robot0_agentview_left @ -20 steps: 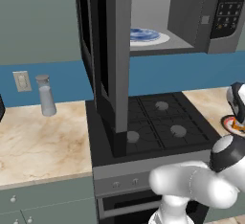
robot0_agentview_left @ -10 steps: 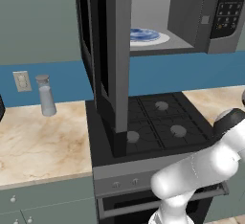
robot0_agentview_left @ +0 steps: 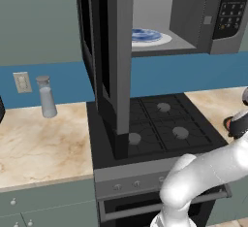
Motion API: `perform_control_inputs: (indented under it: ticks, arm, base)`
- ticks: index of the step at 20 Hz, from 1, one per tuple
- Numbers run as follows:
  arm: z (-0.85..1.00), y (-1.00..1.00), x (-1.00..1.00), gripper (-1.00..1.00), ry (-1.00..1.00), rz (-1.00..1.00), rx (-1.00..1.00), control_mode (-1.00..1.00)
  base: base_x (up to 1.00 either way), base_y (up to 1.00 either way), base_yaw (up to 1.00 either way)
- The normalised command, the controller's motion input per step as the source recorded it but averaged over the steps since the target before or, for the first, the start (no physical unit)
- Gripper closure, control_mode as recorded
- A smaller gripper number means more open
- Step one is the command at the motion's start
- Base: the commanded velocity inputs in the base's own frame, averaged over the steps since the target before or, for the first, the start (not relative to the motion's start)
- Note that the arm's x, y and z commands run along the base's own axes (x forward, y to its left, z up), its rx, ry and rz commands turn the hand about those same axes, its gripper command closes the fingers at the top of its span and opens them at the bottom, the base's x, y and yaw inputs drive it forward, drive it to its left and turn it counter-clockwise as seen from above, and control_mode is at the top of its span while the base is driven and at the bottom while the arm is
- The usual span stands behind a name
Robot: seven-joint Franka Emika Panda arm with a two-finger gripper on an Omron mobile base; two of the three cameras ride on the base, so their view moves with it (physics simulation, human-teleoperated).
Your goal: Pick the cheese from the counter and place it in the microwave.
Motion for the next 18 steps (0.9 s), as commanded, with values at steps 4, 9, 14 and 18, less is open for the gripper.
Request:
perform_control_inputs:
  ticks: [4,9,14,18]
  arm:
    - [-0.21,-0.05,0.33,-1.0,0.04,0.0,0.06,-1.0]
    - [-0.13,0.0,0.2,-1.0,0.1,0.0,0.01,-1.0]
    - [-0.42,0.0,0.0,-1.0,0.04,0.0,0.0,-1.0]
    - [-0.54,0.04,0.04,-1.0,0.0,0.0,0.0,-1.0]
  base:
    - [0.0,0.0,0.0]
    - [0.0,0.0,0.0]
    - [0.0,0.0,0.0]
    - [0.0,0.0,0.0]
